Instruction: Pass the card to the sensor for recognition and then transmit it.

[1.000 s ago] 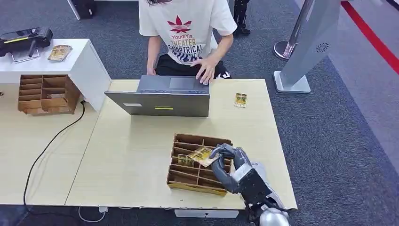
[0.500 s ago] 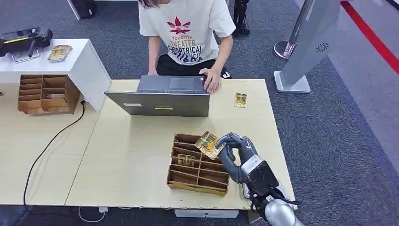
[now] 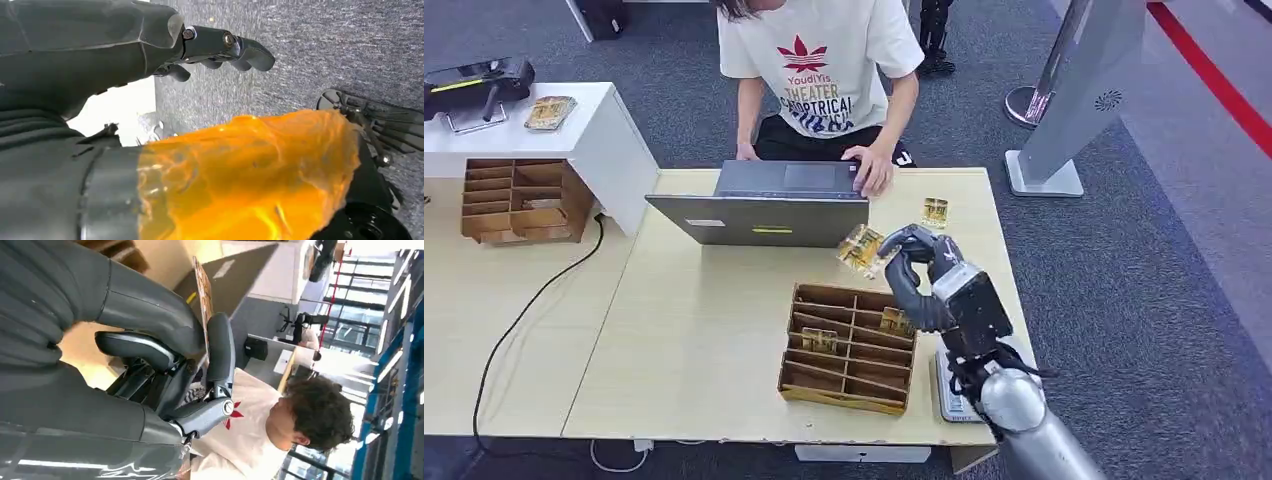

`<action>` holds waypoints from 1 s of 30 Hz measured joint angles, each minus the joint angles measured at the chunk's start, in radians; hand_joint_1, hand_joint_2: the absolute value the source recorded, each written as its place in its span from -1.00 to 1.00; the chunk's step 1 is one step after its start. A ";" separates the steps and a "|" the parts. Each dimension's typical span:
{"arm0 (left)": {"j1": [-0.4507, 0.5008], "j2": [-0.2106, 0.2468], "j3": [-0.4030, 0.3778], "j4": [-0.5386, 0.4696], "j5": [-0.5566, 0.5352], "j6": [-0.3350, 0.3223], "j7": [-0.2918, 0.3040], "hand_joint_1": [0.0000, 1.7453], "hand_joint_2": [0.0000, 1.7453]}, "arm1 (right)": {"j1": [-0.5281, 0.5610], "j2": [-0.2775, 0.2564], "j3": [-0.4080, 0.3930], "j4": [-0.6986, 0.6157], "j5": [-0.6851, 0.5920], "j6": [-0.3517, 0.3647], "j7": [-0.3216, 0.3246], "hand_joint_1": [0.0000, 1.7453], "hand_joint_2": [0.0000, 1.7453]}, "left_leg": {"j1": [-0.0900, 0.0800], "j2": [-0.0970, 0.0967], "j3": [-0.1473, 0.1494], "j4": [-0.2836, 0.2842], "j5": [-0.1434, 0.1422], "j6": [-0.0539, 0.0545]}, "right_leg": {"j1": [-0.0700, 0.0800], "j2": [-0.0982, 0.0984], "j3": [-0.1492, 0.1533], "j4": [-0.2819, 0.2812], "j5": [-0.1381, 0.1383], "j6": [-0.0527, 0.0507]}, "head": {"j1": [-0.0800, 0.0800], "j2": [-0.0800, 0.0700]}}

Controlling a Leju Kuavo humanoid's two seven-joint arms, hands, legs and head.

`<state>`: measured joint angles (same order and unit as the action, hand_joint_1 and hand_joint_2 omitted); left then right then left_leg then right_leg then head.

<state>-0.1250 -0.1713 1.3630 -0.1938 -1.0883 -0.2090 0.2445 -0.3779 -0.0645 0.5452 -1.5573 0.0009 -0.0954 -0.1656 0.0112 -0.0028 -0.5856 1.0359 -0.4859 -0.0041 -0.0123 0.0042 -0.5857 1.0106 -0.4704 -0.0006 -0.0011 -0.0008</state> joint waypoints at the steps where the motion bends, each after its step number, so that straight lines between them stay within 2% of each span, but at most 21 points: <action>1: -0.001 0.000 -0.003 0.000 -0.004 0.000 0.003 -1.00 -1.00 | -0.023 0.006 -0.003 0.017 -0.011 0.004 0.005 1.00 1.00 | 0.000 0.000 0.000 0.000 0.000 0.000 | 0.000 0.000 0.000 0.000 0.000 0.000 | 0.000 0.000; 5: 0.000 0.000 -0.011 0.000 -0.007 0.000 0.007 -1.00 -1.00 | -0.073 0.021 -0.006 0.062 -0.024 0.011 0.009 1.00 1.00 | 0.000 -0.001 0.000 0.000 0.000 0.000 | 0.000 -0.001 0.000 0.000 0.000 0.000 | 0.000 0.000; 12: -0.001 0.000 -0.016 0.000 -0.007 0.000 0.007 -1.00 -1.00 | -0.088 0.032 -0.006 0.092 -0.026 0.012 0.008 1.00 1.00 | 0.000 -0.001 0.000 0.000 0.000 0.000 | 0.000 -0.001 0.000 0.000 0.000 0.000 | 0.000 0.000; 15: -0.001 0.000 -0.017 0.000 -0.014 0.000 0.009 -1.00 -1.00 | -0.101 0.039 -0.011 0.106 -0.072 0.029 0.021 1.00 1.00 | 0.000 -0.001 -0.001 0.000 0.000 0.000 | 0.000 -0.001 0.000 0.000 0.000 0.000 | 0.000 0.000; 20: -0.005 0.000 -0.031 0.000 -0.032 0.000 0.021 -1.00 -1.00 | -0.190 0.054 -0.050 0.184 -0.128 0.038 0.049 1.00 1.00 | 0.000 -0.001 0.000 0.000 0.001 0.001 | 0.000 -0.001 0.001 0.000 0.000 0.000 | 0.000 0.000; 26: -0.020 -0.001 -0.054 0.000 -0.063 -0.003 0.047 -1.00 -1.00 | -0.357 0.082 -0.094 0.376 -0.102 -0.003 0.105 1.00 1.00 | 0.000 -0.001 0.000 0.001 0.002 0.001 | 0.000 -0.001 0.000 0.000 0.002 0.000 | 0.000 0.000; 30: -0.031 -0.002 -0.071 0.000 -0.081 -0.003 0.059 -1.00 -1.00 | -0.444 0.101 -0.107 0.517 -0.041 -0.030 0.125 1.00 1.00 | 0.000 -0.001 0.000 0.001 0.002 0.001 | 0.000 -0.001 0.000 0.001 0.002 0.000 | 0.000 0.000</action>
<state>-0.1562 -0.1736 1.2917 -0.1938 -1.1692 -0.2125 0.3033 -0.8223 0.0362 0.4379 -1.0405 -0.0403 -0.1252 -0.0408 0.0111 -0.0037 -0.5860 1.0365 -0.4839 -0.0035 -0.0123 0.0033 -0.5857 1.0111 -0.4687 -0.0008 -0.0011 -0.0008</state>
